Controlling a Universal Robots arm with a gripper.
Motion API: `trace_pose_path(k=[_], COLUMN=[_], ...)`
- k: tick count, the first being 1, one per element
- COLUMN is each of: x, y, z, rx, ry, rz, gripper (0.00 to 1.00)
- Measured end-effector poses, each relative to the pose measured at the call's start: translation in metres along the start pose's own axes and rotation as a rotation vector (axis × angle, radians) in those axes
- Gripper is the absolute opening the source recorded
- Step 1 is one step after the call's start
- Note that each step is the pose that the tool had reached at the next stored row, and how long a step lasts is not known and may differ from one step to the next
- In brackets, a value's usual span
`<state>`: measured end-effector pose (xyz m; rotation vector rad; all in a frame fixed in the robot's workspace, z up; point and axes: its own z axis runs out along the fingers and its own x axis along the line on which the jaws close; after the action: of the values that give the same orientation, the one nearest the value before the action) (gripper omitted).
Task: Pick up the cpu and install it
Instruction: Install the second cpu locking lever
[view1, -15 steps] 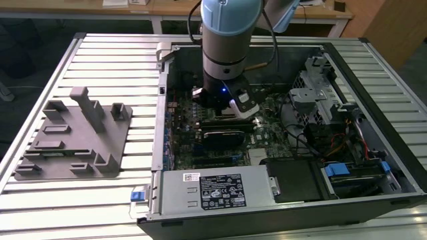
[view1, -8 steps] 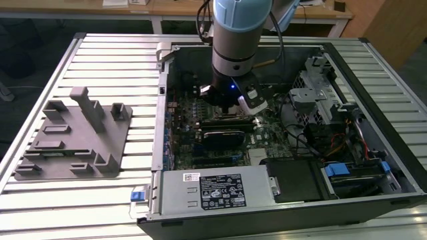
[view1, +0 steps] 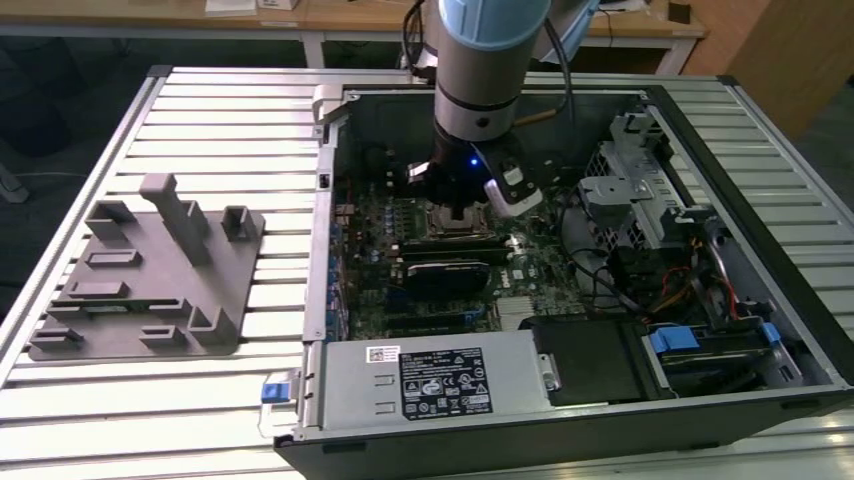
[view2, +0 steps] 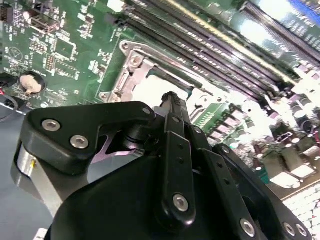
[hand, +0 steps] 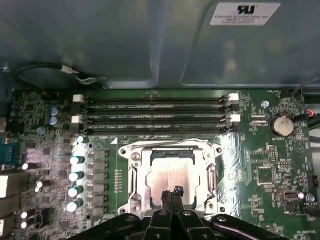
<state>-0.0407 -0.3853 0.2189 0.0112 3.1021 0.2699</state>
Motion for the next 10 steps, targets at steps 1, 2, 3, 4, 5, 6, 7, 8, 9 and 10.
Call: trace_pose_path(k=[1,2,3,4,5,6,7,8,9,10], x=[-0.0008,-0.0015,-0.0022,-0.0027,-0.0029,-0.0029,-0.003,-0.003,-0.003,-0.003], y=[0.0019,0.0034,0.0045,0.0054,0.0063,0.0072,0.0082,0.0089,0.009,0.009], z=[0.0004,0.0007,0.0009,0.001,0.0012,0.0014,0.0016,0.0017,0.0017,0.0017], rx=[0.0039,0.008,0.0127,0.0173,0.0202,0.0212,0.0214,0.0214,0.0214,0.0214], ry=[-0.0001,-0.0001,-0.0001,0.0,-0.0001,-0.0001,-0.0002,-0.0002,-0.0002,-0.0001], rz=[0.0,0.0,-0.001,-0.001,-0.001,-0.001,-0.001,-0.001,-0.001,-0.001], gripper=[0.11,0.11,0.11,0.11,0.11,0.11,0.11,0.11,0.11,0.11])
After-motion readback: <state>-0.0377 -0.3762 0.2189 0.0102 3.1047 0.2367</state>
